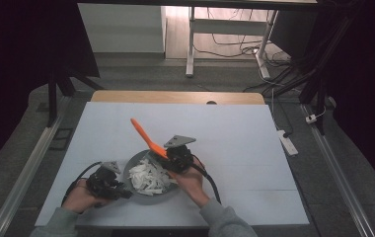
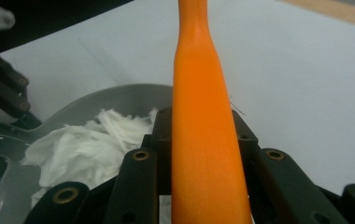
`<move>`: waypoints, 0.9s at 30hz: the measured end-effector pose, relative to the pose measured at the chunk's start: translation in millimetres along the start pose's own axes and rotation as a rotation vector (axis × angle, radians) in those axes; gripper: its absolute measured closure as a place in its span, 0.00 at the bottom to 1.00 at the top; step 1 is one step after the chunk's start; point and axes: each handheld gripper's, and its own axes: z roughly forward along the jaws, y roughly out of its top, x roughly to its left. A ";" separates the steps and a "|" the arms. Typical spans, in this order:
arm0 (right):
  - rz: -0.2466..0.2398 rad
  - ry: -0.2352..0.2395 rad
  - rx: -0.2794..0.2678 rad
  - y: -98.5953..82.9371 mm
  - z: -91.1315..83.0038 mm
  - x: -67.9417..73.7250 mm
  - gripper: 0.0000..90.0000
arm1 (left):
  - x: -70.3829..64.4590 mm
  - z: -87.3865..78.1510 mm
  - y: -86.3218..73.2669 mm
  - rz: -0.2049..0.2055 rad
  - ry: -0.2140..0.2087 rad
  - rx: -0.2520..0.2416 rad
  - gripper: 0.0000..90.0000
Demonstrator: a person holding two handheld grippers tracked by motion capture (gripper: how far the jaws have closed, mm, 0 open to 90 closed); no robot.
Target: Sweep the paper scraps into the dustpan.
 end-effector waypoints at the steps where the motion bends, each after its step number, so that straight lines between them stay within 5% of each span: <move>1: 0.003 -0.009 -0.008 0.9 -4.2 -4.0 0.79 | 0.0 0.0 0.0 0.000 0.000 0.000 0.68; 8: 0.040 -0.079 -0.032 -0.8 -19.0 -36.4 0.79 | 0.1 0.3 0.1 -0.001 -0.001 0.002 0.68; 20: 0.081 -0.200 0.026 -18.0 -3.2 -83.4 0.79 | 0.1 0.3 0.0 -0.001 -0.001 0.002 0.68; 27: 0.088 -0.205 0.054 -22.2 3.0 -84.6 0.79 | 0.0 0.6 0.2 -0.002 0.000 0.001 0.68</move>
